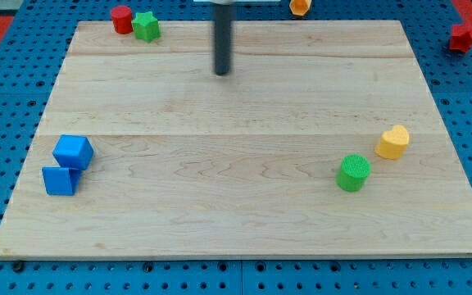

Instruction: Move your arm to the yellow heart

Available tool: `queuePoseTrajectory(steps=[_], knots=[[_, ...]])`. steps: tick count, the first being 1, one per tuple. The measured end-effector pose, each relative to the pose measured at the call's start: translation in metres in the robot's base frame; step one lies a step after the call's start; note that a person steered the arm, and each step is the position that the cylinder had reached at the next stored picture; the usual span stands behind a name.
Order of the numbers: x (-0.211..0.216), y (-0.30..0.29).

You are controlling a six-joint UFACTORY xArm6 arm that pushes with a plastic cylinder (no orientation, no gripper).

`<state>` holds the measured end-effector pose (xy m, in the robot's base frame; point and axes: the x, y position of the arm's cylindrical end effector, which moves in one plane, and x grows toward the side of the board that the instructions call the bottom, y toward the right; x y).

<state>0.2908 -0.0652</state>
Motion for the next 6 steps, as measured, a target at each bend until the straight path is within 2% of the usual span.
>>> queuePoseTrajectory(steps=[1,2,3,4,5,6], knots=[[0.026,0.062],[0.186,0.107],[0.240,0.040],[0.175,-0.007],[0.181,0.071],[0.291,0.128]])
